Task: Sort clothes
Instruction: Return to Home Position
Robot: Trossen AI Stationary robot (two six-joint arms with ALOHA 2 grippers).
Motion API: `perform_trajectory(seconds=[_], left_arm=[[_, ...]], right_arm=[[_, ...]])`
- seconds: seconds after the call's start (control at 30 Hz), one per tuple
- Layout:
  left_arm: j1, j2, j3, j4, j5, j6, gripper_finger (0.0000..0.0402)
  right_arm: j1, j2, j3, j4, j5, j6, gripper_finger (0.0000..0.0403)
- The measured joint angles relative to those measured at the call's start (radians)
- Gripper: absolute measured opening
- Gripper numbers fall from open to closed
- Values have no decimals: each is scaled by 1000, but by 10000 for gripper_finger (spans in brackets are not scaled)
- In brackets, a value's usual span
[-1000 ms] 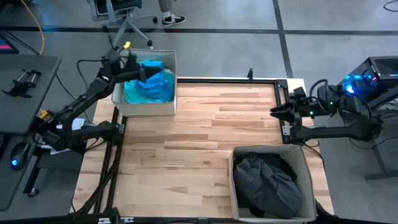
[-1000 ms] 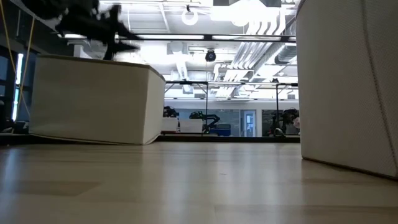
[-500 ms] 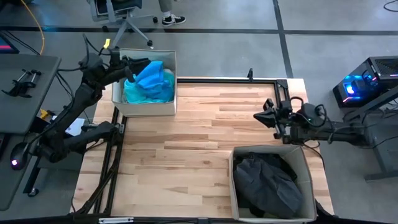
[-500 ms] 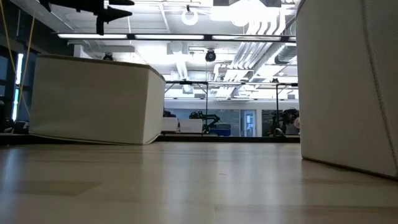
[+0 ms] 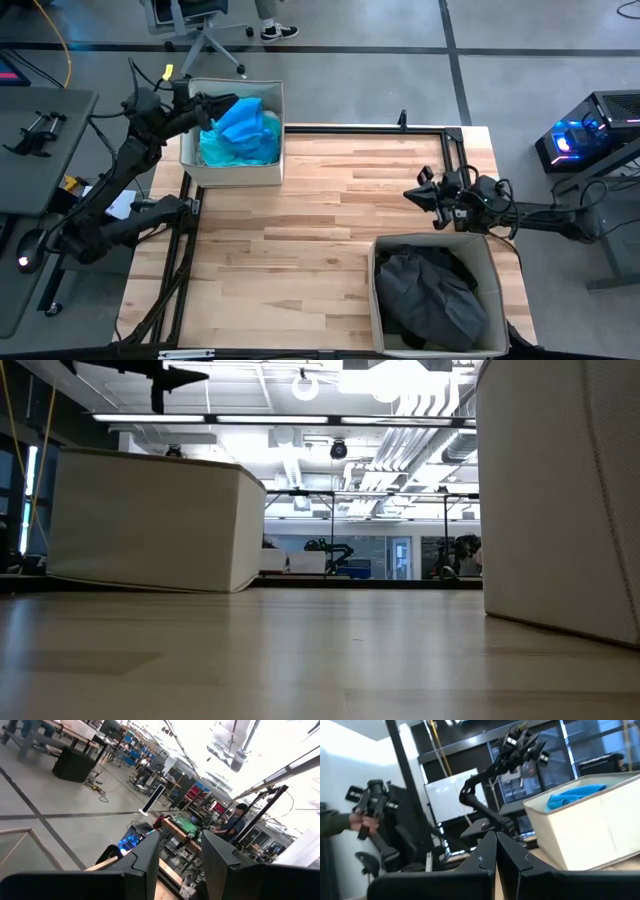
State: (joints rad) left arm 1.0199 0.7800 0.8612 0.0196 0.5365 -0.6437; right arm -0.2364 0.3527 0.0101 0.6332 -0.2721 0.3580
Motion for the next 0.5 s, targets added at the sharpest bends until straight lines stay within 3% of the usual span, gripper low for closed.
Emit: perform_trajectory(seconds=[0.5], left_arm=[[0,-42,0,0,5,-4,94]], right_arm=[[9,1,0,-144,-16,114,0]])
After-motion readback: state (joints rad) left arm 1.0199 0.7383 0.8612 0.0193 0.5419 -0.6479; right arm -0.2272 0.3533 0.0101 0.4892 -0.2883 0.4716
